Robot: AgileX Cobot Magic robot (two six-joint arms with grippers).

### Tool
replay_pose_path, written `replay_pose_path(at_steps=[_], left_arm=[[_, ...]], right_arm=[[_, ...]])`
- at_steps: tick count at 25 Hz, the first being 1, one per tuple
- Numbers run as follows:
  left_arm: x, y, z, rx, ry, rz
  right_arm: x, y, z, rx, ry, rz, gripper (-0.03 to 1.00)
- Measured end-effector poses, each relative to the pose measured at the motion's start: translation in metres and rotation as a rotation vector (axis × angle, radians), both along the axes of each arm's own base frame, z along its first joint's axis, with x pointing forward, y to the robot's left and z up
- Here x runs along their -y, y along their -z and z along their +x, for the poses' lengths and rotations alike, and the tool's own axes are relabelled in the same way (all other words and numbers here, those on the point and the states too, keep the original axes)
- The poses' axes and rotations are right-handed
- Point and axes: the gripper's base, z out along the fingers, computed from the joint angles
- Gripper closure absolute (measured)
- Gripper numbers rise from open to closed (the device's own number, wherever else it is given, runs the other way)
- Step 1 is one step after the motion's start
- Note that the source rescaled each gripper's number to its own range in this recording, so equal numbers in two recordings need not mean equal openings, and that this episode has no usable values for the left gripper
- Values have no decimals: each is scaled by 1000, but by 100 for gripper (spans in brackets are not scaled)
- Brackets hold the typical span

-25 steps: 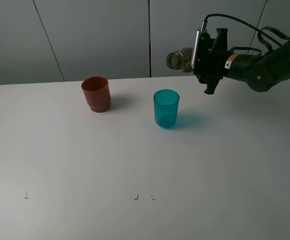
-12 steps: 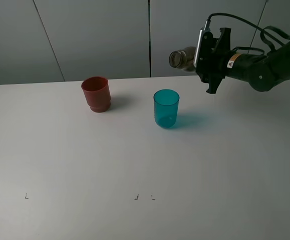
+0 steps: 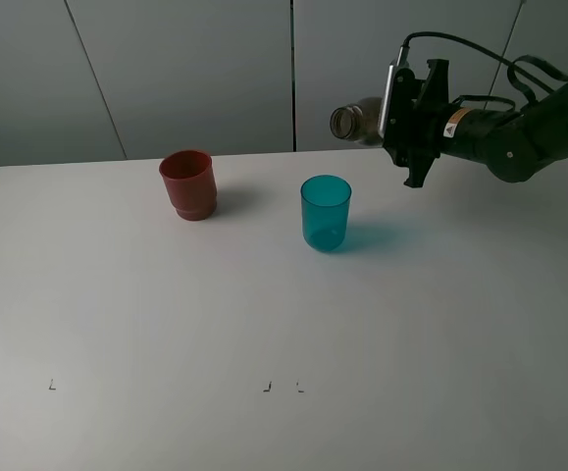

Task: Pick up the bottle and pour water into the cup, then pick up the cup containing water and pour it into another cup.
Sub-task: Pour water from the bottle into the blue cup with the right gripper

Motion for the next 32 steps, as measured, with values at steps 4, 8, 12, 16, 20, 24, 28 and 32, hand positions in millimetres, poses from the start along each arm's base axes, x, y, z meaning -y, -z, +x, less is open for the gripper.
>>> replay_pose_path(at_steps=[4, 8, 12, 16, 20, 24, 28, 32], left_arm=[[0, 0, 0, 0, 0, 0], [0, 0, 0, 0, 0, 0], [0, 0, 0, 0, 0, 0], [0, 0, 0, 0, 0, 0], [0, 0, 0, 0, 0, 0], [0, 0, 0, 0, 0, 0], [0, 0, 0, 0, 0, 0], [0, 0, 0, 0, 0, 0]], right_arm=[[0, 0, 0, 4, -4, -10, 97], [0, 0, 0, 12, -13, -30, 97], [0, 0, 0, 20, -20, -49, 97], [0, 0, 0, 33, -33, -80, 97], [0, 0, 0, 41, -42, -100, 97], [0, 0, 0, 49, -48, -114, 97], [0, 0, 0, 52, -52, -122, 97], [0, -1, 0, 67, -58, -129, 97]])
